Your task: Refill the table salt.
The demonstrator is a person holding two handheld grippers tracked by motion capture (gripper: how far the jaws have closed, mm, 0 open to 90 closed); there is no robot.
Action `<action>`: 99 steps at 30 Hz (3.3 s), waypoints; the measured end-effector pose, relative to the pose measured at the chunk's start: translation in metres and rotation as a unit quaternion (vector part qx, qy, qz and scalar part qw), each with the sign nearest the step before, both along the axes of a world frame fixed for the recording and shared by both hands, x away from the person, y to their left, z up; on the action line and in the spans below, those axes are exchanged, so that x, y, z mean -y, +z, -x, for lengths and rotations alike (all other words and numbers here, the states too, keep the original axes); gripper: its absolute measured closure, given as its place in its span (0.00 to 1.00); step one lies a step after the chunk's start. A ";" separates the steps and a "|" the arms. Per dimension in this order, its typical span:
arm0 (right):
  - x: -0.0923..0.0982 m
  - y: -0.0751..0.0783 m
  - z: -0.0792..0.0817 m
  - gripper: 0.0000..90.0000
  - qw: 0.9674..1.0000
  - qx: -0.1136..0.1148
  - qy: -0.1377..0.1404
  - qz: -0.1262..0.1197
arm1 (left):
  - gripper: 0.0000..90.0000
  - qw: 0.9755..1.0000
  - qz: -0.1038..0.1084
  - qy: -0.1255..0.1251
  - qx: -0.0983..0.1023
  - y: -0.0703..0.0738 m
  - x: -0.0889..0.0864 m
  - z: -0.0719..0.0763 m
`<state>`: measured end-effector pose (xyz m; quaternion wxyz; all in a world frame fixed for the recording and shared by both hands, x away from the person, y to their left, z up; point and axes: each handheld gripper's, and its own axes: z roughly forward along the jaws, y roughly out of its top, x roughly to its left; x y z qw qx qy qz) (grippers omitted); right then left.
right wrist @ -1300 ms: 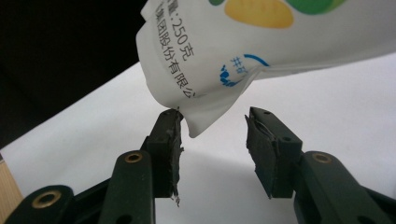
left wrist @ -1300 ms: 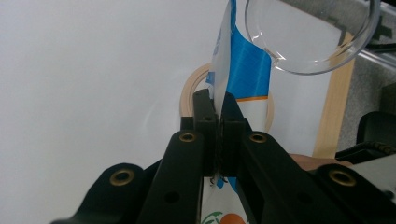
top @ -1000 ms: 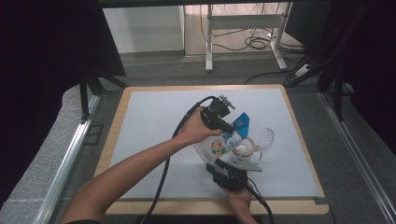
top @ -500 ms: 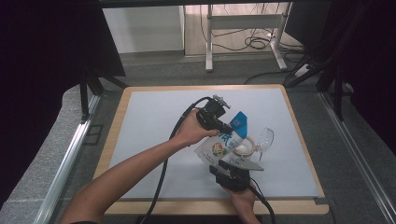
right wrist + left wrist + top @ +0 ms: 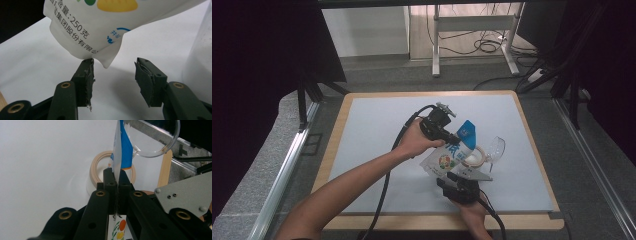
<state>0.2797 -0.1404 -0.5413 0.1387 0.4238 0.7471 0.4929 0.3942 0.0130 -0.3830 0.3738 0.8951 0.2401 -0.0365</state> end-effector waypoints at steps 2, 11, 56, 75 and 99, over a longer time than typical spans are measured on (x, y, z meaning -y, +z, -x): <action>0.000 0.000 0.000 0.55 1.000 0.001 0.001 0.002 | 1.00 1.000 0.002 -0.001 -0.001 0.001 -0.001 0.000; 0.004 0.000 -0.001 0.53 1.000 0.004 -0.001 0.009 | 1.00 1.000 0.007 -0.004 0.009 0.002 -0.004 0.005; 0.008 0.002 0.000 0.53 1.000 0.016 -0.009 -0.008 | 1.00 0.997 0.077 0.009 0.009 -0.008 -0.036 0.005; 0.009 0.003 -0.001 0.53 1.000 0.015 -0.008 -0.009 | 1.00 0.991 0.122 0.051 0.008 -0.018 -0.079 0.003; 0.007 0.001 -0.002 0.53 1.000 0.015 -0.005 -0.009 | 1.00 0.965 0.175 0.193 0.039 -0.047 -0.179 -0.016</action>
